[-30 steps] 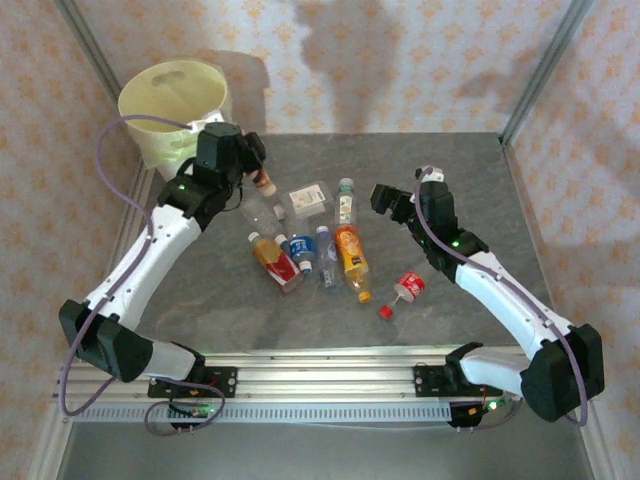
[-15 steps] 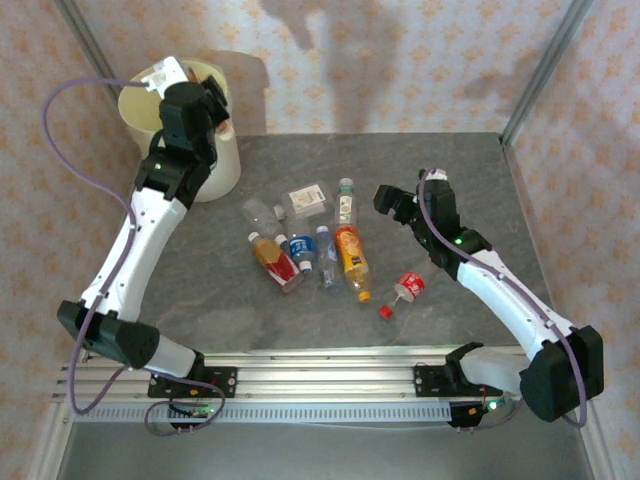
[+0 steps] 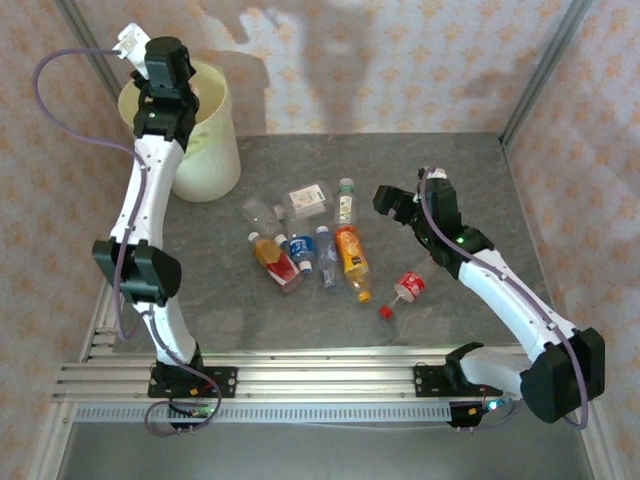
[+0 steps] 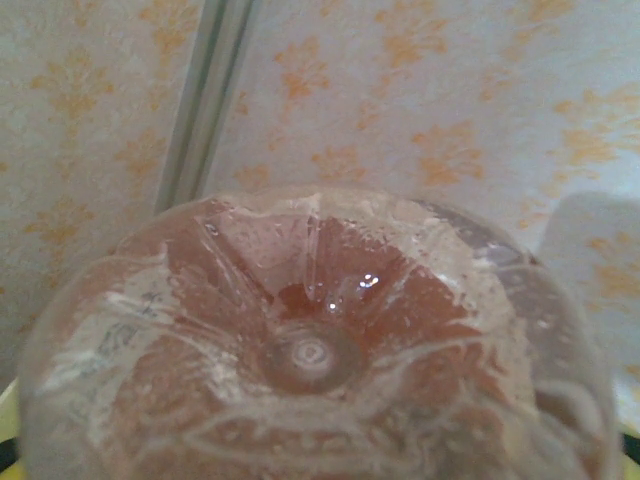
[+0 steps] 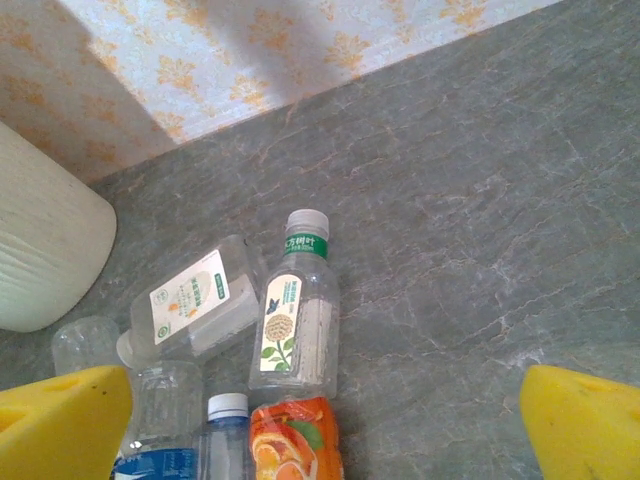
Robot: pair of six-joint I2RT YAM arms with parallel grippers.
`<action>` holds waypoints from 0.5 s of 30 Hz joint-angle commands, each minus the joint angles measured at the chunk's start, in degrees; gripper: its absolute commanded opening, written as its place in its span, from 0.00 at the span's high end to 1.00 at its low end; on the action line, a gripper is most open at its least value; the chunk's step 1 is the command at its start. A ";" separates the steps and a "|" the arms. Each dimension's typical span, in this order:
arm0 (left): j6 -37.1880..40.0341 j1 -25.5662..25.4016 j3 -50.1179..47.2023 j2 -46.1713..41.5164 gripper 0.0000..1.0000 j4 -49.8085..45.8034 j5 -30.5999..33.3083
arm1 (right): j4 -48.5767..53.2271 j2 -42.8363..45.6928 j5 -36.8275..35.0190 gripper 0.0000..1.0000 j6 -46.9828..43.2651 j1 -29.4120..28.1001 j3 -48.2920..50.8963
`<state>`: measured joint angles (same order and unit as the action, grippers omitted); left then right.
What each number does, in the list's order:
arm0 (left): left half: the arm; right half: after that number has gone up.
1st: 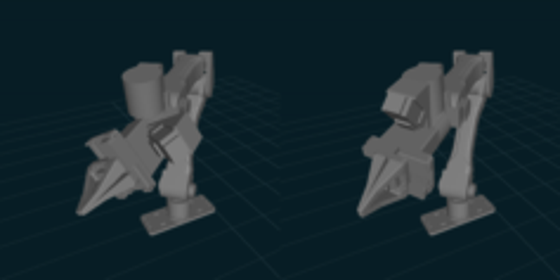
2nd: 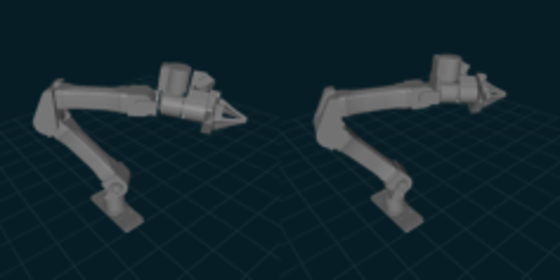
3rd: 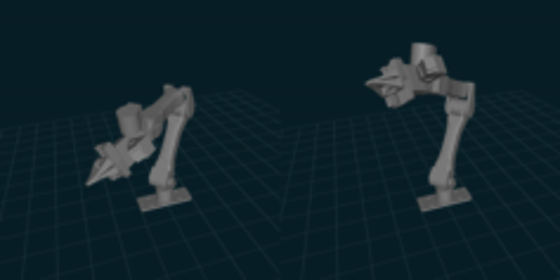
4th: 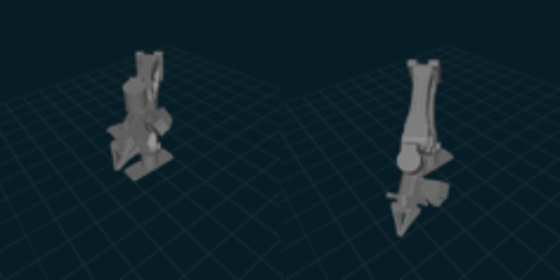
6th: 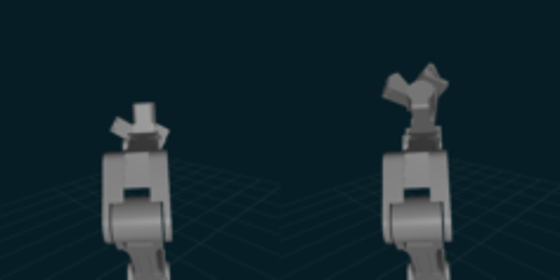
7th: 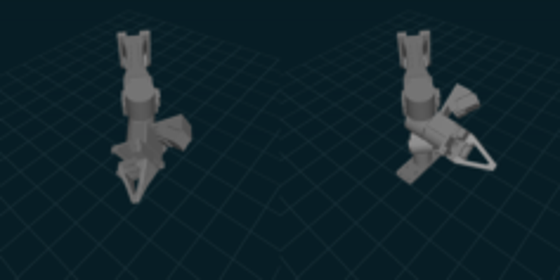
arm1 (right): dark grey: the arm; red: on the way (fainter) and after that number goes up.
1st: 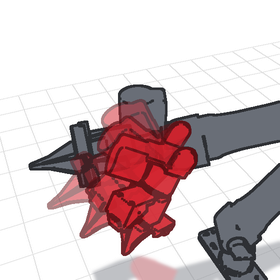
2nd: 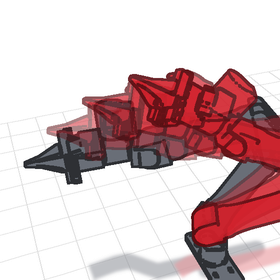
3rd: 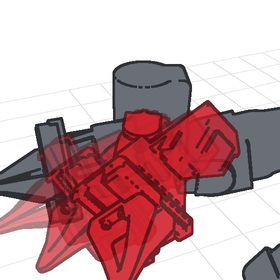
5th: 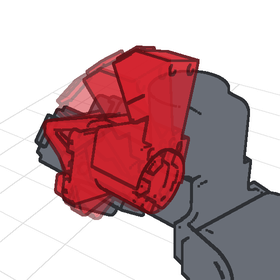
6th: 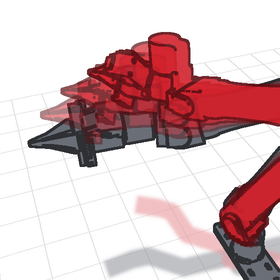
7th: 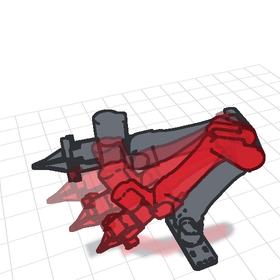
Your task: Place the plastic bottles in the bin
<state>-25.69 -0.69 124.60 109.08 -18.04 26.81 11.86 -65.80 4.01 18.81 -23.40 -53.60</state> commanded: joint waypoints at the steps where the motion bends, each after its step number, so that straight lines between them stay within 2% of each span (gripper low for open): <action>1: -4.56 0.78 5.54 3.37 0.46 -9.24 2.39 | 1.72 1.65 -1.12 0.01 -1.07 0.35 -1.44; 13: -16.47 2.71 5.48 8.08 0.42 -21.41 3.96 | 2.98 2.15 -1.19 0.01 -1.71 0.36 -1.24; 15: -17.77 2.76 5.46 8.23 0.36 -22.96 4.39 | 3.26 2.25 -1.20 0.01 -1.92 0.32 -1.24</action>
<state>-38.85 1.39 128.53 117.80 -36.16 27.66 13.54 -64.97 3.97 17.98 -23.40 -53.60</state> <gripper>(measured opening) 0.618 0.993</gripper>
